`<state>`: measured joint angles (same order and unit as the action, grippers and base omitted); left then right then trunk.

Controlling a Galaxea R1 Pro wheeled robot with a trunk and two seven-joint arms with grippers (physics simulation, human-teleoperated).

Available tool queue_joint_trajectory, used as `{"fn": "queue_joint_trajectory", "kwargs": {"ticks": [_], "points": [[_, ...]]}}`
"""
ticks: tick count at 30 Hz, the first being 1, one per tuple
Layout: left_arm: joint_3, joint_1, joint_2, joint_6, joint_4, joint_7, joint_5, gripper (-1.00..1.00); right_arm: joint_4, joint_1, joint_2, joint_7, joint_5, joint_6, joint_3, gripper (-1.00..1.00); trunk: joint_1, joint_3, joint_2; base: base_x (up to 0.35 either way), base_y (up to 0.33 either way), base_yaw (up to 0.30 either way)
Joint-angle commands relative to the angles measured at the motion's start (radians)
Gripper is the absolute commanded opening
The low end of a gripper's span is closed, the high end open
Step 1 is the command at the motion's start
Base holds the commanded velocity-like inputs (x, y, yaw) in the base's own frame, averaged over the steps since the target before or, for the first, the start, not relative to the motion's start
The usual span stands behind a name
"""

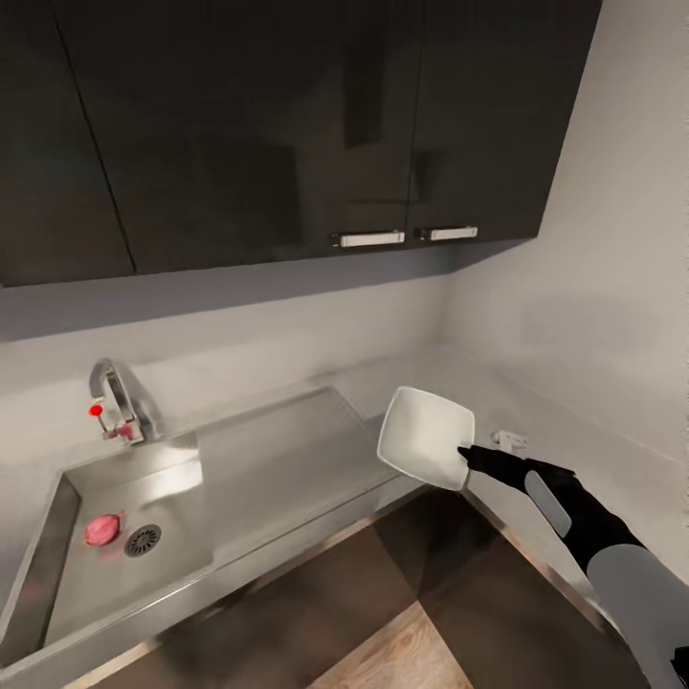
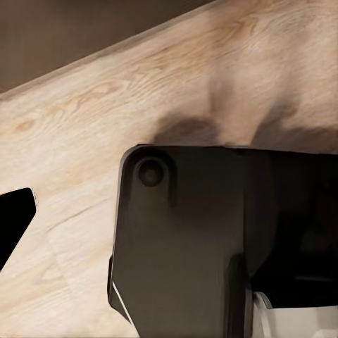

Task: In the kitchen, take the Vidalia onion out of the sink, dice it on the chopping board with the paring knife, put the diced onion into the bowl on the countertop, then place both the paring knife and the chopping board into the sink.

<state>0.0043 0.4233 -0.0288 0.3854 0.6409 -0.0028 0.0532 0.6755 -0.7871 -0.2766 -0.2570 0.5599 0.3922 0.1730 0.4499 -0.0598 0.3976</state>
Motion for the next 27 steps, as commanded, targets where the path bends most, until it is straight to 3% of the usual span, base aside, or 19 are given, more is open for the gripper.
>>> {"fn": "queue_joint_trajectory", "kwargs": {"ticks": [1,15,27], "points": [[0.0,0.0,0.0,0.001,0.001,0.0,0.006,1.0,0.001,-0.001,-0.001,0.001,0.006,0.002,0.003,-1.0,0.0,-0.002,0.002,-0.316,0.111,0.0],[0.0,0.0,0.0,0.001,0.0,0.0,0.006,1.0,0.001,-0.001,0.001,0.001,0.004,0.0,0.005,-1.0,0.0,-0.001,0.002,-0.315,0.124,0.004],[0.0,0.0,0.0,0.001,-0.001,0.0,0.007,1.0,0.001,-0.001,0.005,0.001,0.005,0.004,0.005,-1.0,0.0,-0.001,0.002,-0.306,0.153,0.256]]}}
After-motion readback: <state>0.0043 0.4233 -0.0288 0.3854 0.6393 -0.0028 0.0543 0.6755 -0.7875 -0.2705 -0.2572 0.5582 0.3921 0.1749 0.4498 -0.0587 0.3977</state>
